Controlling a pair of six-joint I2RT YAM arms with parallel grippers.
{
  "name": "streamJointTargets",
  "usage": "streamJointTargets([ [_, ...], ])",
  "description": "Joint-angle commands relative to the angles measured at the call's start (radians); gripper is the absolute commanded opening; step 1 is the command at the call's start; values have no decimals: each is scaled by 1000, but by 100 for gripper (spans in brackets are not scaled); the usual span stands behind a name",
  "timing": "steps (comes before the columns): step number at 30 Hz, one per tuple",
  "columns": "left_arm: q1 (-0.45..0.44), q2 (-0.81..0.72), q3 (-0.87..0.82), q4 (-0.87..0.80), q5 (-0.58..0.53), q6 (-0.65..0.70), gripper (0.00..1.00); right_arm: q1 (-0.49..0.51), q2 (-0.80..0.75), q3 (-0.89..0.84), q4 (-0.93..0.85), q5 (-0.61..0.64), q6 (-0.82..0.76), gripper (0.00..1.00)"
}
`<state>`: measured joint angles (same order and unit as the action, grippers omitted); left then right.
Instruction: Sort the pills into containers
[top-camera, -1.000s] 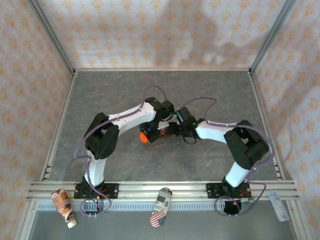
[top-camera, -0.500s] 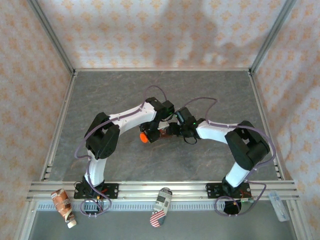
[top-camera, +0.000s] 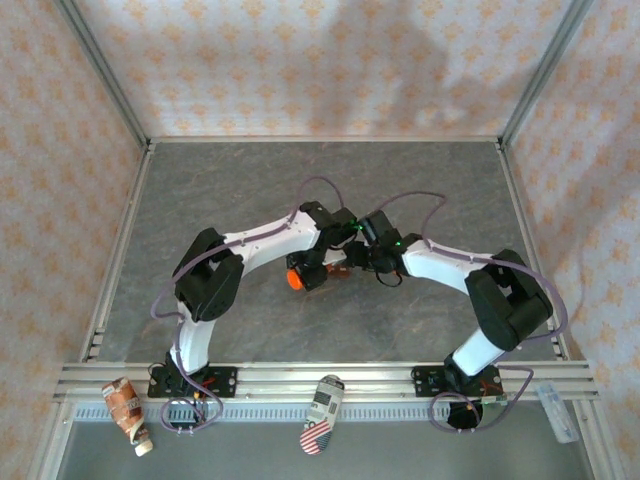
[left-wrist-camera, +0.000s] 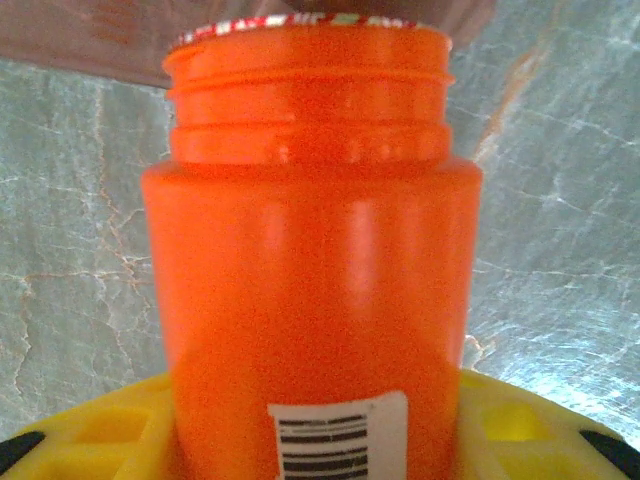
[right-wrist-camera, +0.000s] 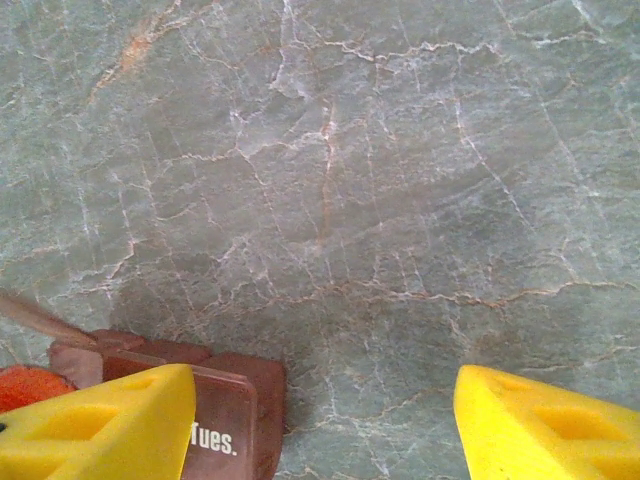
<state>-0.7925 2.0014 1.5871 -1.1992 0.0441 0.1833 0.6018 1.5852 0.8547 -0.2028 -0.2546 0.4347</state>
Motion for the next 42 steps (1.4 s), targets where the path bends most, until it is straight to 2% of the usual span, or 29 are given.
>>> streamJointTargets([
  [1,-16,12,17,3,11,9,0,3,-34,23,31,-18,30,69],
  [9,-13,15,15,8,-6,3,0,-35,-48,35,-64,60,48,69],
  [22,10,-9,14,18,-18,-8,0,-56,-73,12,-75,82,52,70],
  [31,10,10,45,-34,-44,5,0,-61,-78,10,-89,97,55,70],
  [42,11,34,84,-75,-90,24,0,-62,-64,2,-73,31,42,70],
])
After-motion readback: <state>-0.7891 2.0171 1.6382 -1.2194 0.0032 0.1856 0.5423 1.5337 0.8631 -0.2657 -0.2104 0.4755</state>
